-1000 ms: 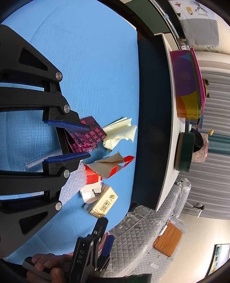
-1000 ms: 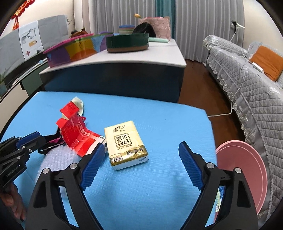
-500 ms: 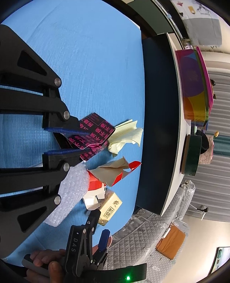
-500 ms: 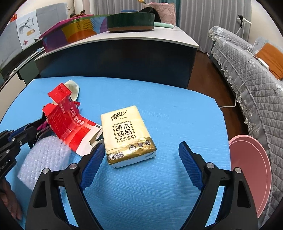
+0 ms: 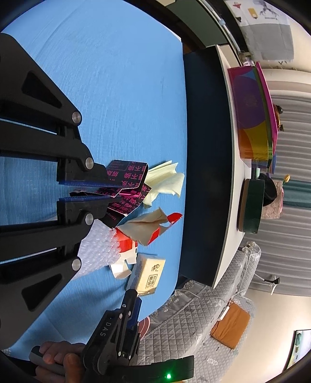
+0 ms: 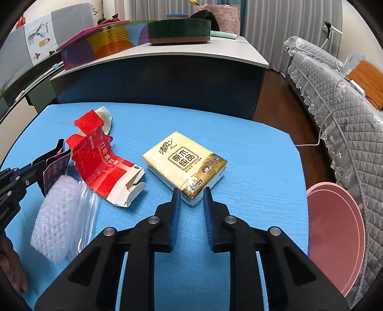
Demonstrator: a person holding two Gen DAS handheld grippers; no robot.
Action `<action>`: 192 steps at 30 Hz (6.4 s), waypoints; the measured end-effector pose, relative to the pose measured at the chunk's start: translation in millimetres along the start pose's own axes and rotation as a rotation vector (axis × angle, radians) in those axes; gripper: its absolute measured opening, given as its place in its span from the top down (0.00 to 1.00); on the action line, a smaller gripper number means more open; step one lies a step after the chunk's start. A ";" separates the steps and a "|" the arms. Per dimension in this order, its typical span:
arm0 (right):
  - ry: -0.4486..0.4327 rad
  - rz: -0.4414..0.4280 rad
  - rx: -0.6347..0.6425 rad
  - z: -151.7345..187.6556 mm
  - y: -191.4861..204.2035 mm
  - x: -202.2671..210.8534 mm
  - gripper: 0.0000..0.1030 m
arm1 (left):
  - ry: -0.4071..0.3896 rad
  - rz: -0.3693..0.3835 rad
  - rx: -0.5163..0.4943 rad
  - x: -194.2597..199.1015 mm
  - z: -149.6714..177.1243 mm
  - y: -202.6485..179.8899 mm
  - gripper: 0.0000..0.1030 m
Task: Collect trash
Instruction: 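Grasp the pink printed wrapper with the left gripper while the right approaches the gold tissue pack, then close the right gripper around the gold tissue pack, then lift and carry the tissue pack and pink wrapper over the pink bucket, then open both grippers to drop the tissue pack and pink wrapper into the bucket, then move both open grippers back over the table trash, then grasp the bubble wrap with the left gripper while the right approaches the red packet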
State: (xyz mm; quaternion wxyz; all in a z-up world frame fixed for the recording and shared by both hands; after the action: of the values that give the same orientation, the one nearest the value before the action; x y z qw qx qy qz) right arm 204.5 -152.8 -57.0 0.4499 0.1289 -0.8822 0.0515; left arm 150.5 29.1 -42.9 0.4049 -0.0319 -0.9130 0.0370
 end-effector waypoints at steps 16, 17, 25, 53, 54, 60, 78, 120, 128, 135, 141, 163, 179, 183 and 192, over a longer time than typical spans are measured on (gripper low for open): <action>-0.009 -0.015 -0.047 -17.4 -16.1 -10.9 0.13 | -0.004 0.010 0.031 4.6 -1.2 9.0 0.94; -0.004 -0.016 -0.051 -19.2 -17.3 -13.8 0.13 | -0.003 0.009 0.031 4.4 -0.7 8.6 0.94; 0.031 -0.037 0.013 -30.2 -9.1 -32.7 0.10 | 0.006 0.012 0.047 3.7 -2.1 9.9 0.94; -0.026 -0.032 0.048 -22.0 7.7 4.9 0.46 | -0.015 0.000 0.023 10.0 -7.4 6.3 0.94; -0.032 -0.032 0.042 -21.4 7.2 9.3 0.46 | -0.018 0.001 0.020 10.9 -7.7 5.4 0.94; -0.078 -0.035 -0.005 -10.8 2.6 40.5 0.46 | -0.039 0.009 0.001 20.5 -7.9 -2.8 0.94; -0.194 0.032 -0.073 32.9 -28.2 127.7 0.46 | -0.119 0.070 -0.087 63.7 -7.2 -52.6 0.94; -0.363 0.252 -0.456 66.5 -196.0 200.4 0.46 | -0.099 0.291 -0.260 58.3 -36.9 -231.9 0.94; -0.313 0.244 -0.540 71.2 -229.6 183.8 0.46 | -0.054 0.350 -0.279 33.3 -40.1 -265.1 0.94; -0.277 0.242 -0.542 72.0 -234.4 172.2 0.46 | -0.013 0.375 -0.297 13.3 -35.3 -283.8 0.94; -0.246 0.237 -0.553 70.9 -237.7 162.7 0.37 | 0.040 0.403 -0.313 -2.3 -33.7 -293.8 0.76; -0.329 0.170 -0.465 48.1 -177.2 175.7 0.37 | -0.035 0.318 -0.224 50.2 -33.2 -204.0 0.75; -0.302 -0.010 -0.317 29.0 -72.5 156.4 0.64 | -0.055 0.127 -0.021 84.1 -6.7 -37.4 0.75; -0.269 -0.027 -0.276 29.5 -53.0 142.8 0.64 | -0.025 0.098 0.078 69.8 2.0 -4.5 0.75; -0.199 -0.047 -0.211 27.8 -22.3 109.3 0.65 | 0.034 0.131 0.119 43.4 18.5 -0.2 0.58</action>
State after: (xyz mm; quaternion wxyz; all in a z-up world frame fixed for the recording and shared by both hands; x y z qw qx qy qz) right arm 127.5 -199.8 14.3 0.3723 0.1058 -0.9198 -0.0651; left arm 107.7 32.0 -23.2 0.4183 -0.0683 -0.8981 0.1172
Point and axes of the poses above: each gripper's, at about its wrist camera, not at the fingertips, and x roughly against the way its jaws point, y to its left, z to its underside, the point moved 1 cm from there along -x, roughly the way its jaws point, and after that the axes turned 6 degrees about y, right-handed, at the moved point
